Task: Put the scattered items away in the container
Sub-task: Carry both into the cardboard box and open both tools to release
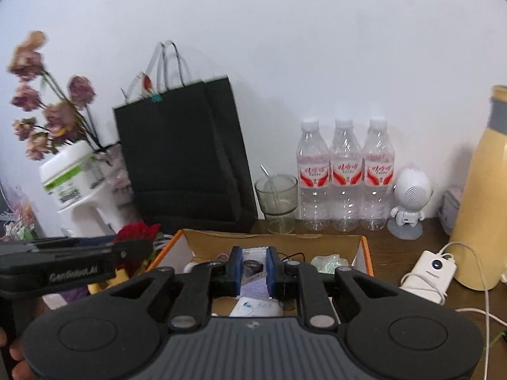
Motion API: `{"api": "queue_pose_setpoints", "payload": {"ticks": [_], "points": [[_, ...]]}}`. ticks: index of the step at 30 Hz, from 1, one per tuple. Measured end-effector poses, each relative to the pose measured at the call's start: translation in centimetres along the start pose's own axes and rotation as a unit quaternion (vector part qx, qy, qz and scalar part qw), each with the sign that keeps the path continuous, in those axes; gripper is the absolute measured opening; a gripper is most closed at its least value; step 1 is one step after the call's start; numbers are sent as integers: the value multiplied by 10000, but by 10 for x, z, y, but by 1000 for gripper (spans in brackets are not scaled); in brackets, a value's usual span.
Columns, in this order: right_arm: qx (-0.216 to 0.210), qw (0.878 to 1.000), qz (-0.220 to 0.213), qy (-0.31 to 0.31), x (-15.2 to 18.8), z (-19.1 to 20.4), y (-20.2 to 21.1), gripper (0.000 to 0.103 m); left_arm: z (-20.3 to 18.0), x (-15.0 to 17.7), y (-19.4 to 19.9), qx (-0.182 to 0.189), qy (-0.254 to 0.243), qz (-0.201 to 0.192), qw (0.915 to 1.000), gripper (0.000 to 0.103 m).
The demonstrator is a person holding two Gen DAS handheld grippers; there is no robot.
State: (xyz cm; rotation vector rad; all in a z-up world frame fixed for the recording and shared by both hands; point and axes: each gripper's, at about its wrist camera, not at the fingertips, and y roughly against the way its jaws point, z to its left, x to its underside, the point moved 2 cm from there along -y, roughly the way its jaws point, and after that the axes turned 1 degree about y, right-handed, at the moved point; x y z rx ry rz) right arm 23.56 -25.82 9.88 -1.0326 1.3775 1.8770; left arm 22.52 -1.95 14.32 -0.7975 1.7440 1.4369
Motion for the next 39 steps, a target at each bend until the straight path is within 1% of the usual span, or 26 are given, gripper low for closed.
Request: {"api": "queue_pose_setpoints", "payload": {"ticks": [3,5,6,8,11,13,14,17,18,20,23,25,26,27,28,29,30,31,33,35,39], "points": [[-86,9977,667,48,-10,-10,-35,14,0,-6,-36,-139,29,413,9990,40],[25,9944,1053,49,-13,-17,-58,14,1,-4,-62,-208,-12,790,9967,40],[110,9920,1249,114,-13,-19,-69,14,4,-2,-75,-231,32,999,9947,40],[212,9858,1664,57,-12,-27,-91,14,7,2,-101,-250,123,1456,9890,40],[125,9723,2315,-315,-7,-41,-120,15,12,10,-131,-220,228,1989,9795,40],[142,9630,2652,-458,-3,-45,-135,16,13,14,-146,-269,280,2263,9733,41],[240,9592,2777,-467,-1,-47,-141,18,14,16,-151,-280,266,2340,9715,41],[429,9513,3032,-342,2,-46,-151,18,17,17,-161,-403,299,2496,9670,43],[447,9485,3113,-379,3,-46,-153,21,18,17,-162,-428,325,2534,9659,45],[422,9467,3164,-438,0,-45,-153,27,19,14,-159,-457,384,2554,9650,50],[493,9486,3096,-436,-10,-42,-149,38,18,6,-151,-488,342,2573,9645,56],[534,9504,3026,-471,-19,-43,-142,53,17,-2,-143,-531,350,2575,9642,74],[566,9513,2993,-471,-23,-43,-139,56,17,-7,-138,-532,363,2582,9639,80],[601,9521,2962,-456,-27,-42,-136,64,16,-11,-134,-546,373,2590,9636,87],[630,9531,2932,-414,-31,-42,-132,71,17,-15,-128,-593,385,2574,9637,88],[654,9541,2899,-369,-35,-40,-125,74,15,-19,-124,-634,373,2565,9637,89],[668,9549,2870,-352,-38,-40,-120,78,14,-22,-119,-667,346,2561,9637,93],[681,9556,2845,-353,-42,-40,-114,80,13,-27,-112,-696,316,2549,9639,100],[691,9571,2787,-391,-49,-40,-101,80,10,-33,-99,-700,294,2467,9661,103],[678,9592,2718,-389,-56,-38,-86,80,7,-39,-85,-720,345,2406,9673,103],[688,9624,2602,-356,-64,-29,-62,82,1,-46,-61,-790,390,2452,9655,103]]}}
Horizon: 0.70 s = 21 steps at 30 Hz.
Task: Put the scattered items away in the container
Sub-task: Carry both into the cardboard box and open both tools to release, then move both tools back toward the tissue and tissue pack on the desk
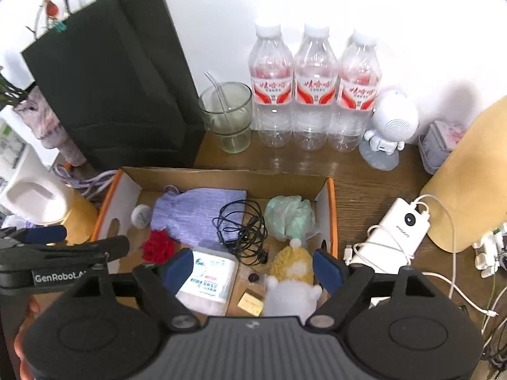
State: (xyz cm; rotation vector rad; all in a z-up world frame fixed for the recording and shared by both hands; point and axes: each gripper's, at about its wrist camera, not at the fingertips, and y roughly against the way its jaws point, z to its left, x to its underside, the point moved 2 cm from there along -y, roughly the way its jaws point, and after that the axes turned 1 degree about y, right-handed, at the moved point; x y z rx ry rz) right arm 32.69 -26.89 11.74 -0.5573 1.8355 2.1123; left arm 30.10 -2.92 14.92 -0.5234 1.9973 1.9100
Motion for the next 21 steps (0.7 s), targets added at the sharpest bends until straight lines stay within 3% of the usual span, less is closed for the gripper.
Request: {"api": "queue_pose_setpoints", "payload": {"ticks": [6,10,13,16,21], "points": [[-12,9997,-179,138,20,16,34,88,-1,18,43,-71,-11,-152,9999,103],[-165,9987,-477,64,37,21,53,89,4,37,73,-77,173,-783,9967,103],[-291,9959,-852,30,57,25,60,90,4,62,89,-254,266,-1473,9884,103],[-123,9914,-1301,56,82,27,64,90,2,91,97,-550,126,-2134,9753,103],[-313,9751,-2184,231,153,28,70,90,4,154,103,-579,-180,-2788,9584,103]]}}
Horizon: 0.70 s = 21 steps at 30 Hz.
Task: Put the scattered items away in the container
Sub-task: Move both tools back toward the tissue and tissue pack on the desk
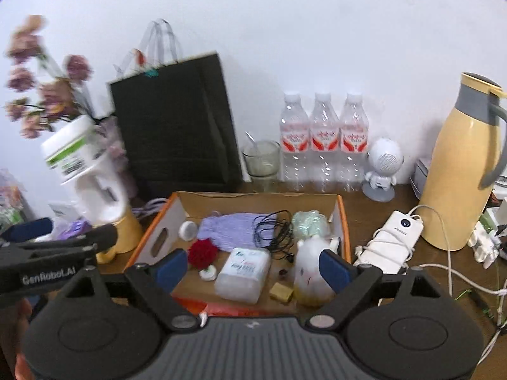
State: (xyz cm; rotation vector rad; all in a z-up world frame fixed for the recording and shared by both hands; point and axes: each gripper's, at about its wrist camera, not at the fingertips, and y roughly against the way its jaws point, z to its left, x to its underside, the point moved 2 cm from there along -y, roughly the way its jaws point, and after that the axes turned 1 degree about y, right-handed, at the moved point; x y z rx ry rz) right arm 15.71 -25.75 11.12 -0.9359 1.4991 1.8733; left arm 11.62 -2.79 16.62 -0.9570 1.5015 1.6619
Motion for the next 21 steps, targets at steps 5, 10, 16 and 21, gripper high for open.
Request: {"api": "queue_pose_setpoints", "payload": {"ticks": [5,10,16,21], "points": [[91,9989,-440,143,60,-1,18,90,3,55,32,241,92,-524,9983,103],[177,9970,-755,72,111,-3,34,90,5,112,44,266,-26,-365,9990,103],[549,9952,-809,17,189,1,63,91,16,183,72,522,-137,-158,9984,103],[366,9966,-741,47,213,1,78,93,15,201,80,683,-394,-241,9966,103]]}}
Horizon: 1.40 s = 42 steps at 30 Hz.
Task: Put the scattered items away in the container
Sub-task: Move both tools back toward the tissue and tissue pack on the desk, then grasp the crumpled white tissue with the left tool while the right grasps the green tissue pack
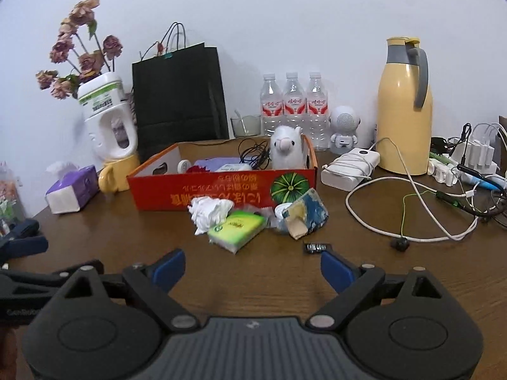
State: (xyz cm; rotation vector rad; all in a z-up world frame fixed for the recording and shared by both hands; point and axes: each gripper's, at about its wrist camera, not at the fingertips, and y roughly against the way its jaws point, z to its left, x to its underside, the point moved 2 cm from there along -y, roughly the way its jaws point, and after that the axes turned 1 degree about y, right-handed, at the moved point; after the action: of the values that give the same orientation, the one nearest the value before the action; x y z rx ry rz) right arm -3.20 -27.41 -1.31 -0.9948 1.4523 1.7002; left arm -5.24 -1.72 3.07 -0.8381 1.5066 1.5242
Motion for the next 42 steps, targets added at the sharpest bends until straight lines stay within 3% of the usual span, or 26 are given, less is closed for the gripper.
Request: {"api": "queue_pose_setpoints", "payload": {"ticks": [5,10,15,17,19,20,23,25,26,32,35,37,38,42], "points": [[-146,9998,132,23,-2,5,-11,93,-3,-6,-24,522,131,101,9985,103],[-79,9997,195,-112,-8,-3,-26,93,-16,-47,-78,916,-184,-46,9956,103],[182,9991,351,-145,-13,-17,-41,93,-33,-72,-153,1150,-128,558,9917,102],[169,9987,414,-235,-15,-21,-47,93,-36,-71,-176,1204,-72,793,9895,92],[101,9985,491,-218,-17,-21,-55,93,-34,-67,-192,1108,39,1015,9886,54],[68,9984,528,-169,-18,-18,-61,93,-30,-64,-198,1118,131,1121,9873,44],[-102,9978,648,52,-21,-4,-79,93,-12,-57,-194,1272,420,1088,9850,30],[-217,9971,719,135,-22,4,-94,93,-2,-58,-182,1272,447,1032,9855,9],[-280,9966,761,149,-23,9,-103,93,4,-58,-173,1233,488,961,9865,5],[-394,9942,987,-176,-31,26,-147,87,35,-54,-132,858,664,612,9922,3],[-239,9945,1019,-43,-32,35,-162,78,47,-50,-122,715,702,558,9934,3],[-47,9944,1041,153,-31,39,-170,53,52,-45,-114,721,738,561,9931,2],[6,9936,1103,228,-29,40,-175,47,52,-43,-111,708,721,567,9933,2],[50,9932,1096,390,-26,44,-171,46,49,-35,-92,685,369,471,9959,2]]}}
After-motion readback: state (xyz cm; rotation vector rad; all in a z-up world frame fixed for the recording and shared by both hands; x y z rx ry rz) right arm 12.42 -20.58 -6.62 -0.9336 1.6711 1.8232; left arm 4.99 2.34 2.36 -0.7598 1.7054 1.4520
